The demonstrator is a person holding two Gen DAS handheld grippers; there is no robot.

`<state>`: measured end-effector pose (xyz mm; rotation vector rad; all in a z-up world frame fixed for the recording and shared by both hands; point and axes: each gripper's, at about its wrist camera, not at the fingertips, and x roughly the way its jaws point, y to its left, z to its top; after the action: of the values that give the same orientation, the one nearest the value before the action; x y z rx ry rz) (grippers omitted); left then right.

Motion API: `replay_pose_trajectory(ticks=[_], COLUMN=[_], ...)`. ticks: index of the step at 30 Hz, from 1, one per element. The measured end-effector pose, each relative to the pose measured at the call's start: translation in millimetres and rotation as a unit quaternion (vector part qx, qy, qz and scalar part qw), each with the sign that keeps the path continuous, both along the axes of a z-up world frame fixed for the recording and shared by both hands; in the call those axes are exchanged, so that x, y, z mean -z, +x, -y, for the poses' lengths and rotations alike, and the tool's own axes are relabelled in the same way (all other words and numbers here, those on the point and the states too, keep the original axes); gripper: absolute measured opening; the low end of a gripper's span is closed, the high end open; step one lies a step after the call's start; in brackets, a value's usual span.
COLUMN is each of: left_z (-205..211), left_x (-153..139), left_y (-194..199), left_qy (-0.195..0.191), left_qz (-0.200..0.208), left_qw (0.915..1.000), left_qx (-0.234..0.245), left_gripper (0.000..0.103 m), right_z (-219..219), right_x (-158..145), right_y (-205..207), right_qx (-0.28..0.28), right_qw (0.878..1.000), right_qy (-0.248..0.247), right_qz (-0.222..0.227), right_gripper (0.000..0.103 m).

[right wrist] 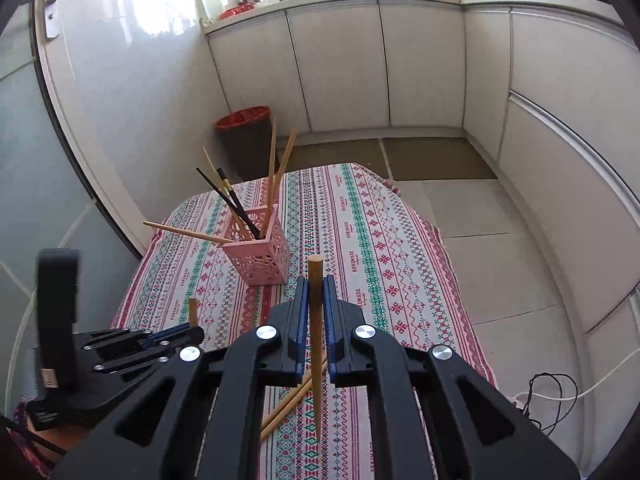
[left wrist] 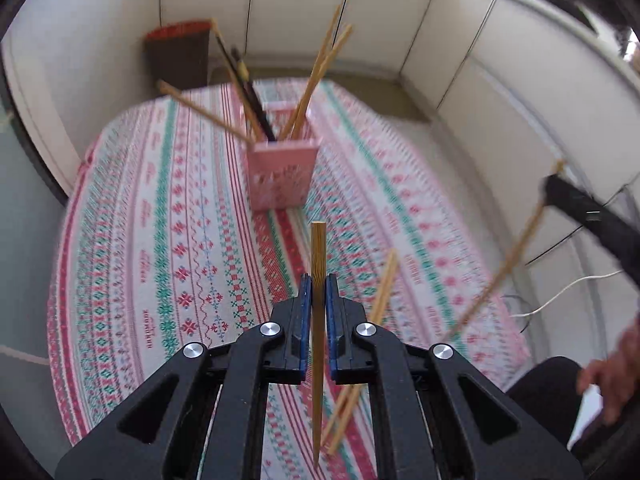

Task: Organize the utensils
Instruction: 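Carry both chopsticks upright over the pink holder and drop them in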

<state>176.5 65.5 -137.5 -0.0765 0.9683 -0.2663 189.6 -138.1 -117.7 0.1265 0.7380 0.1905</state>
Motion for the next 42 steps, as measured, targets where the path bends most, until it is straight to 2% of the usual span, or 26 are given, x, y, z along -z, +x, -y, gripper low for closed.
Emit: replay_pose_trajectory(ticks=[7,12,19,28,34,39,42], left_z=[-1.9,-3.0,-10.9,-18.0,-16.9,-17.0,-30.6], left_x=[-70.5,-111.8,-159.4,-191.6,-190.0,-151.8,-122.6], left_y=[-41.5,-43.2,-26.0,28.2,73.5,116.4,127.5], left_qy=[-0.018,-0.012,-0.012,-0.031,-0.026,-0.008,-0.041], left_qz=[0.084,0.131,0.172,0.207,0.223,0.199,0.167], left_qw=[0.9963,0.9913,0.9848,0.9764,0.9714,0.9750,0.9788], left_qx=[-0.002,-0.002,-0.020,-0.053,-0.076,-0.098,-0.111], left_gripper=[0.006,0.006,0.006,0.006,0.006,0.008,0.014], right_z=[-4.8,-3.5,6.7,10.9,-2.1,-17.1,-26.2], right_x=[-28.9,-51.7,-98.2,-158.0,-168.3,-149.1,-132.6], right_y=[-22.1,-28.5,-15.4,31.0,66.5,91.5,104.9], right_qx=[-0.015,-0.020,-0.019,-0.012,-0.014,-0.020,-0.023], right_qw=[0.999,0.999,0.996,0.987,0.986,0.987,0.989], right_qy=[0.003,0.013,0.039,0.088,0.087,0.081,0.075], right_qz=[0.029,0.049,0.081,0.131,0.142,0.137,0.127], right_gripper=[0.008,0.008,0.008,0.008,0.008,0.008,0.008])
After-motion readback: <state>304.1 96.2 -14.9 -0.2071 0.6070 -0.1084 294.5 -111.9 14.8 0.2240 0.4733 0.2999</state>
